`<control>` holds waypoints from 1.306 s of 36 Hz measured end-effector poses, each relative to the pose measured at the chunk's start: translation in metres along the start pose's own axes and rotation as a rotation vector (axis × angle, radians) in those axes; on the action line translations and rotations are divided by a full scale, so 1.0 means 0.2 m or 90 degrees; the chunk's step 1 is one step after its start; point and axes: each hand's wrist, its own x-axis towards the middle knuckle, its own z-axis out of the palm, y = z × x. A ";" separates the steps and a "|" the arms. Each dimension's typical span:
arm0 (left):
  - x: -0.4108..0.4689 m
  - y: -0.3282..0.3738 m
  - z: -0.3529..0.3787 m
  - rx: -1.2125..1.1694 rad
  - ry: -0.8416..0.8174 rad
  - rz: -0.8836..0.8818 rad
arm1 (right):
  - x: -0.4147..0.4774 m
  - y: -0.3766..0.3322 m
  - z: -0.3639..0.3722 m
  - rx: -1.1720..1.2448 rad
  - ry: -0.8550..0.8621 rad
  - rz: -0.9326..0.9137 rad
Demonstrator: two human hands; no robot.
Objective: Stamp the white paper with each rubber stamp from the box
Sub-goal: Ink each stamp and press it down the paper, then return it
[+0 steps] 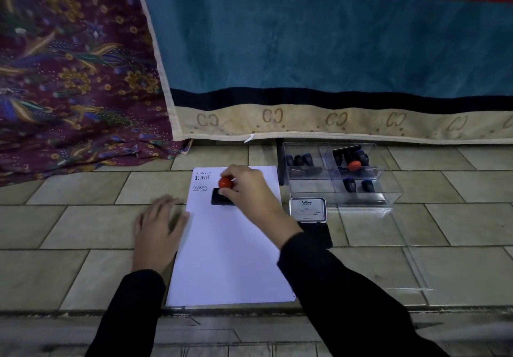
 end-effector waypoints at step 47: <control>-0.01 -0.03 0.02 -0.046 -0.002 -0.008 | -0.10 0.17 -0.29 0.129 0.227 0.079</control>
